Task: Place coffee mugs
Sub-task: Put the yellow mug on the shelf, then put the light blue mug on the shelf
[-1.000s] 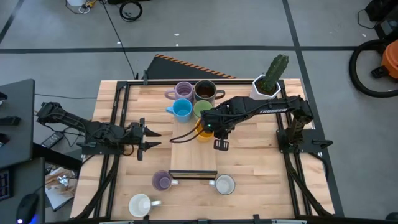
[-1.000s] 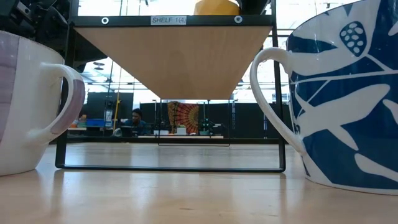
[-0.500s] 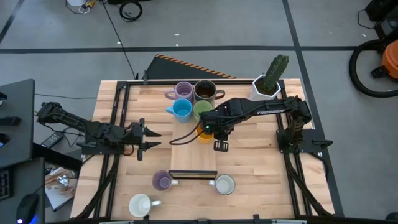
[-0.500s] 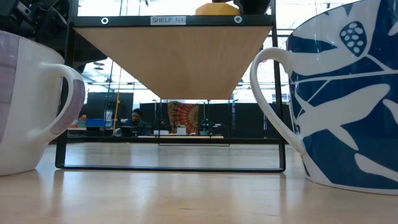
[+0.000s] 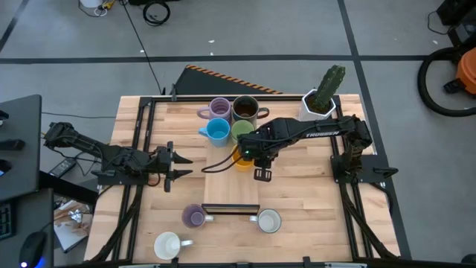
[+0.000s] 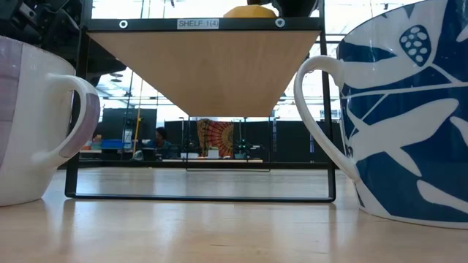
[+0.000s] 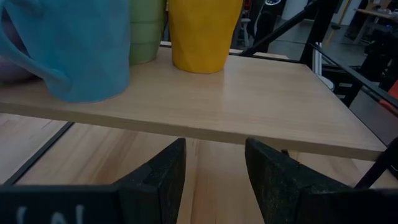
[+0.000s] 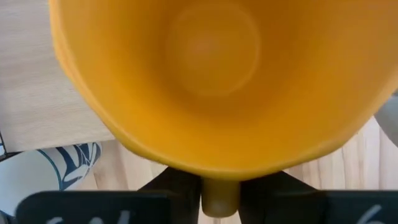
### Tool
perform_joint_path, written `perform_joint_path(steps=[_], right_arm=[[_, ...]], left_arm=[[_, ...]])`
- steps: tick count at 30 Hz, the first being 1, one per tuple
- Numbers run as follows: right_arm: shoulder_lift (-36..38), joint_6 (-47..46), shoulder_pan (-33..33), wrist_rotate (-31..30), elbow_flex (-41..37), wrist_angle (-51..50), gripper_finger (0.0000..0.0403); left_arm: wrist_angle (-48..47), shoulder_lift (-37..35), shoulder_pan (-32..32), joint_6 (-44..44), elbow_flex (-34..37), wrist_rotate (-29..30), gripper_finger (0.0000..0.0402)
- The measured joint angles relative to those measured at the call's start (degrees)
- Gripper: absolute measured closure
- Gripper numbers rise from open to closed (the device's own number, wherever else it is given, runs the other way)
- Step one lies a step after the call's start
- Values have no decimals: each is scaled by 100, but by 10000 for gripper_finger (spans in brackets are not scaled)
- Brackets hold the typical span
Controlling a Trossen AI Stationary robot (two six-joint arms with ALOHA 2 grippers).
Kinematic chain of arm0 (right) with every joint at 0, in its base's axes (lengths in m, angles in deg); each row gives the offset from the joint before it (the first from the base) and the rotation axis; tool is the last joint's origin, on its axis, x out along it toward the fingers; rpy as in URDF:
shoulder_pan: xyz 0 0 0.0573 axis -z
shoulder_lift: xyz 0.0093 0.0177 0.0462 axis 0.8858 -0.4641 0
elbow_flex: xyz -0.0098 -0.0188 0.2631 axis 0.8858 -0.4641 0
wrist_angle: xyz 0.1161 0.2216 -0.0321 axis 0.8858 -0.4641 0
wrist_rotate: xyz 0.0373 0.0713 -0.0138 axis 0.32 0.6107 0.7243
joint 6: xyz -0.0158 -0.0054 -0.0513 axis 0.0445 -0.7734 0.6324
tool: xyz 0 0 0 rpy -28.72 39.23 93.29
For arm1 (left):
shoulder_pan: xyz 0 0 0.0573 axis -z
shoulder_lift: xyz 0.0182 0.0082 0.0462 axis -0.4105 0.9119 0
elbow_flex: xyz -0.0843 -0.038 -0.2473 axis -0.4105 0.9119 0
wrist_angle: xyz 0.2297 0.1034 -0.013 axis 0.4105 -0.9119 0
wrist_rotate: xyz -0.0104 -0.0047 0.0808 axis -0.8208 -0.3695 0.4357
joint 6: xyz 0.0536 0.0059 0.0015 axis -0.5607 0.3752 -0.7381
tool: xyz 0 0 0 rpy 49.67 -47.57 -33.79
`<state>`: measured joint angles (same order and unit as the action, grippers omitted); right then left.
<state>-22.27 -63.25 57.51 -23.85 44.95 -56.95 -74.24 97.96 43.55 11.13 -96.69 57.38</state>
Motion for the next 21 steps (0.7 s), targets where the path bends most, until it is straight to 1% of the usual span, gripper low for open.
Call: perform_joint_path(steps=[9, 14, 21], right_arm=[[20, 74, 0, -7, 0, -28, 260], [169, 56, -7, -276, 11, -2, 222], [404, -55, -15, -355, 17, -28, 184]], left_arm=[[-21, 0, 0, 16, 0, -1, 230], [-47, 0, 0, 88, 0, -1, 230], [-71, 0, 0, 139, 0, -1, 230]])
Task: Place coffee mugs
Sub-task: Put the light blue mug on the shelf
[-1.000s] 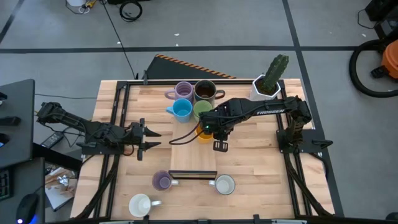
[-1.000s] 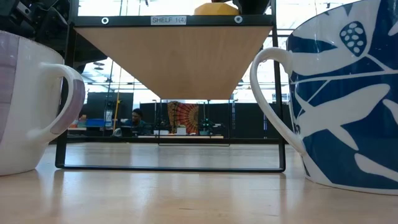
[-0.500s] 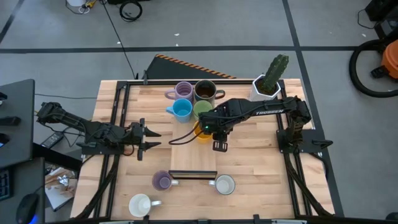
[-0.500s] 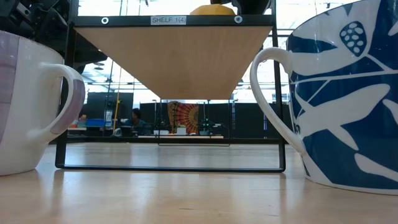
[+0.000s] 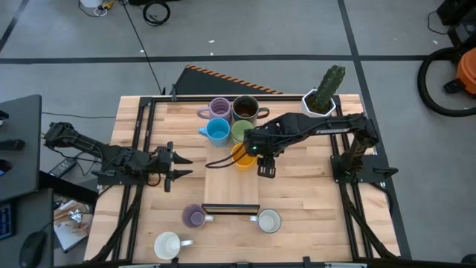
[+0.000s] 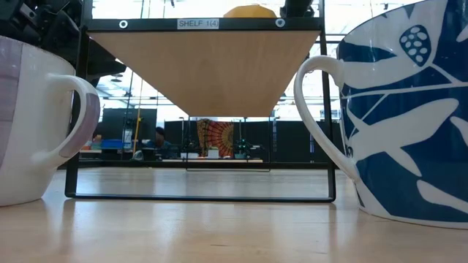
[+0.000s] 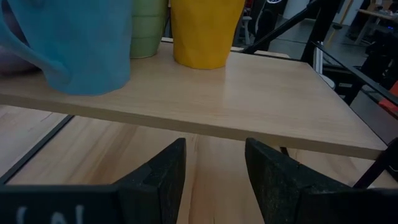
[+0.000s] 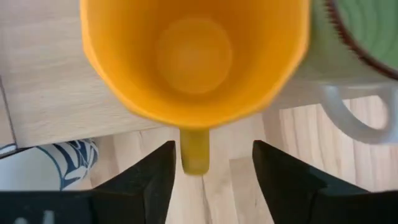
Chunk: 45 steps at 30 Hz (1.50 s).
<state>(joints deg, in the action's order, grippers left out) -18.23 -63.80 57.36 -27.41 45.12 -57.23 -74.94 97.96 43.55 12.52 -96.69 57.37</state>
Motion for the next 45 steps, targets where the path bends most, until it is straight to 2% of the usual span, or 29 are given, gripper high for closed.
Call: perform_joint_path(steps=[5, 8, 11, 14, 22, 24, 28, 31, 35, 38, 45], right_arm=[[259, -60, -107, -307, 0, -59, 169], [455, -90, -230, -709, -31, -12, 163], [759, -147, -373, -1114, -342, 280, 158], [1162, -131, -453, -1230, -950, 986, 151], [2332, -134, -496, -1008, -3007, 2730, 134], [2621, -111, -532, -1032, -3510, 3134, 132], [3187, 275, -580, -1445, -4434, 4045, 131], [3599, 672, -566, -1699, -5052, 4675, 130], [4012, 1170, -483, -1758, -5707, 5433, 130], [4191, 1143, -420, -1758, -6032, 5782, 131], [4374, 1455, -427, -1889, -6652, 6572, 138]], left_arm=[[-83, 0, 0, 28, 0, 0, 230], [-86, 2, 0, 30, 0, -9, 230], [3, 0, 0, 70, 0, -300, 230], [56, 0, 6, 16, 0, -692, 230], [4, 0, 2, 352, 0, -731, 230], [-74, 1, 1, 473, 0, -937, 230], [-159, 2, 6, 528, 0, -1705, 230], [-169, 2, 2, 1016, -5, -1804, 230], [-1014, 10, 37, 1568, -415, -1760, 230], [-1891, 151, 182, 1850, -910, -1527, 230], [-3257, 1196, 990, 2973, -2165, -989, 230]])
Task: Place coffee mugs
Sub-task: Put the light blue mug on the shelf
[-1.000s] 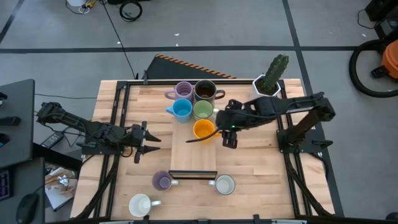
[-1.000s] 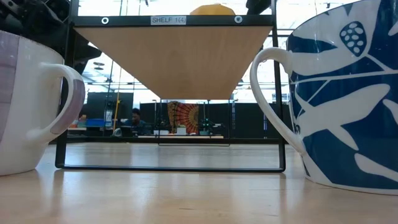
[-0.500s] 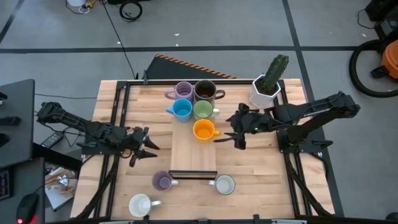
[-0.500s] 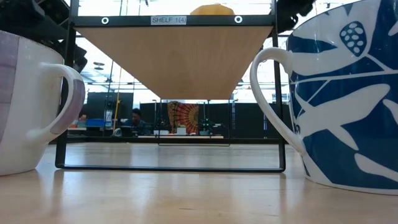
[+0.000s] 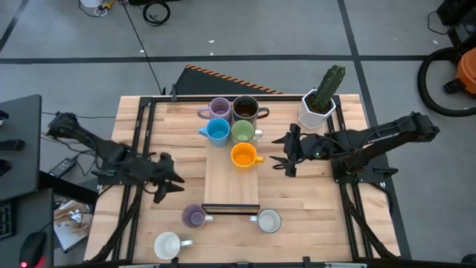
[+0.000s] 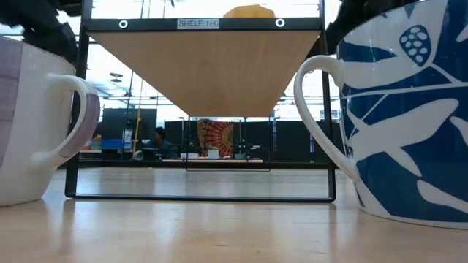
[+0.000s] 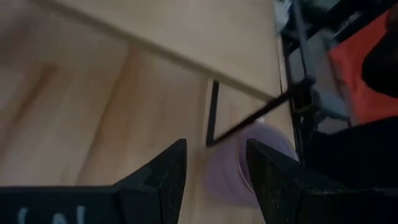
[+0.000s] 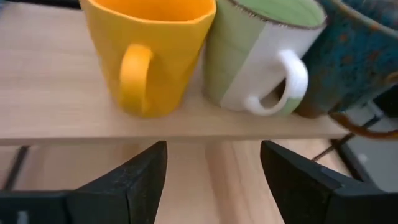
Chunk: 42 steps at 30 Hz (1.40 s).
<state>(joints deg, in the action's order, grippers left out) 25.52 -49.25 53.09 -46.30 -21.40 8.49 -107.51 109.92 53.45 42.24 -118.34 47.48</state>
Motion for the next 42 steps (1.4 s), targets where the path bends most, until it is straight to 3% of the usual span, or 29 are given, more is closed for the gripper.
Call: perform_joint_path(steps=[10, 18, 24, 31, 36, 42], right_arm=[[26, 1347, 159, -171, -1145, 2685, 155], [10, 1344, 265, -166, -1424, 2993, 158], [8, 1828, 264, -11, -1666, 4116, 158], [8, 2297, 418, 21, -1673, 4544, 162], [6, 1833, 648, 375, -1673, 4430, 162], [4, 1473, 583, 690, -1673, 4121, 163]], left_arm=[[-1881, 1507, 921, 2136, -1693, -123, 230], [-2671, 2444, 1409, 3371, -3030, -66, 230], [-3319, 3164, 1689, 4083, -3899, -118, 230], [-3354, 3819, 1891, 5058, -4557, -342, 230], [-3385, 4380, 1922, 5283, -4985, -995, 230], [-3541, 4930, 2118, 5400, -5456, -1032, 230]])
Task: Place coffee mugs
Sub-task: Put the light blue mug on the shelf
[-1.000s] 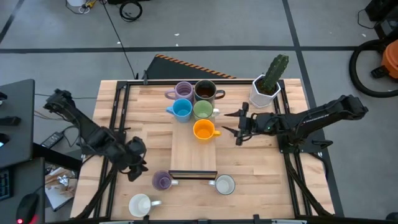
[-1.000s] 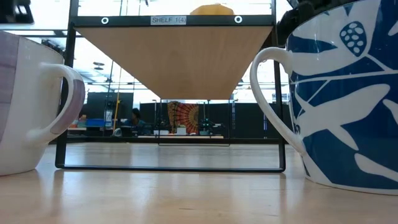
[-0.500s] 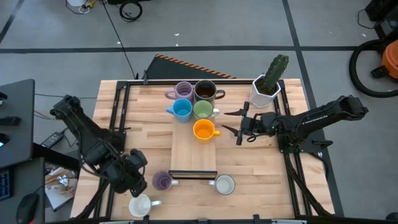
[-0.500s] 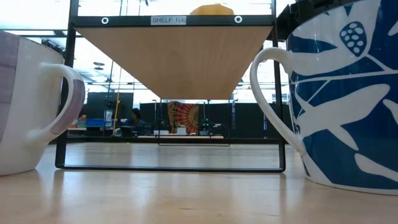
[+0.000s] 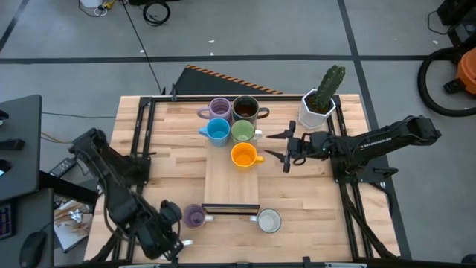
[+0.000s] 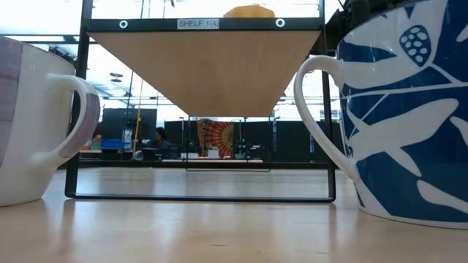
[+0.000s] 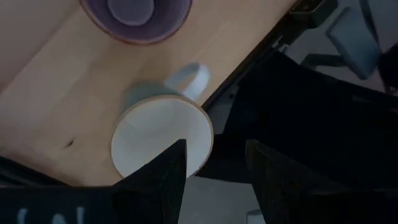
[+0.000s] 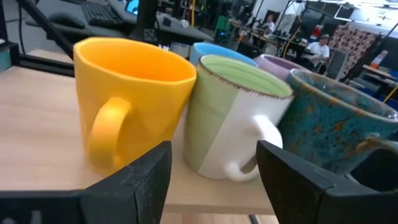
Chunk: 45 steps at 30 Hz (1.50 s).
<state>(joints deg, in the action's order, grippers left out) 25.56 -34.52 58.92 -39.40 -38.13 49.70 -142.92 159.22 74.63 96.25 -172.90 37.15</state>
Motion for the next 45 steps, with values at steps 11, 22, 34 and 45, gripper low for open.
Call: perform_joint_path(steps=[11, 22, 34, 45], right_arm=[[0, 86, -248, 148, 0, -159, 163], [0, 436, -258, 274, 1, -285, 163], [0, 552, -45, 725, 2, -225, 163], [0, 315, -52, 882, 2, -231, 163]], left_arm=[[-282, 783, 118, 838, -910, 7, 230], [-222, 1392, 400, 2219, -1523, -398, 230], [-788, 1421, 916, 3393, -1538, -130, 230], [-2045, 1852, 954, 3469, -1483, 55, 230]])
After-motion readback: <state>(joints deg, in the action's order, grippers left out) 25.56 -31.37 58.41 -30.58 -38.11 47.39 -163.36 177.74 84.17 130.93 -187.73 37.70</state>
